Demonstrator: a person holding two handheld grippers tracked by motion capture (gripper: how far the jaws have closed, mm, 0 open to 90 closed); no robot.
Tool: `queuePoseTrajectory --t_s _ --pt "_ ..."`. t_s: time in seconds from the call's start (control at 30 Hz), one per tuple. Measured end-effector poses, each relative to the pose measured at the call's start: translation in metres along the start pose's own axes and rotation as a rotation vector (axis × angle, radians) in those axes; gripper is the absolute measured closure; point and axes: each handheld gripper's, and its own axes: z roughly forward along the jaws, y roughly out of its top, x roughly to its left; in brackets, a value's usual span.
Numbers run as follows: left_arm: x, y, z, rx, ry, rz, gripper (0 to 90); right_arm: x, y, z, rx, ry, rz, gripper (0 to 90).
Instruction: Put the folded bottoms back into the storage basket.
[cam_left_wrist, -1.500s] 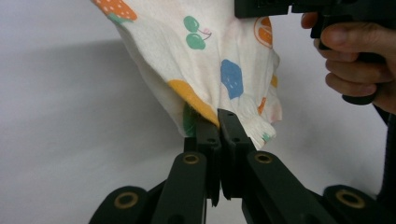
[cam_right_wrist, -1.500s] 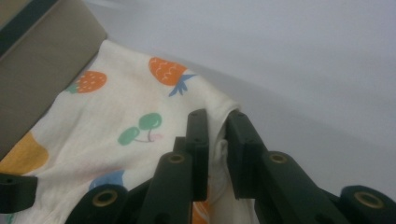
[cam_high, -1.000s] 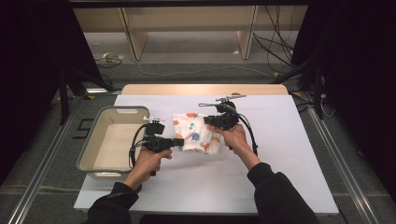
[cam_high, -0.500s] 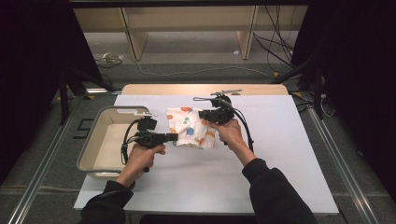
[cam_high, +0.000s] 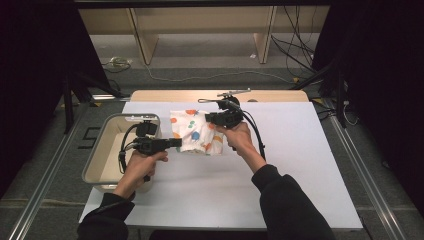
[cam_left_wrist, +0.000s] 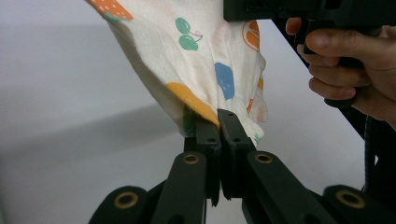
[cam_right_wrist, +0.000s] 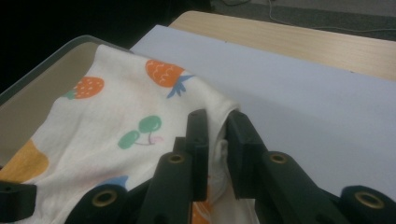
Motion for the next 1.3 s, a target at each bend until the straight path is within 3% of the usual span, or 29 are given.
queuePoseTrajectory --t_s 1.3 --pt "0.038 0.013 -0.064 -0.095 0.021 -0.059 88.2 0.06 0.039 0.032 -0.011 0.029 -0.062 80.4"
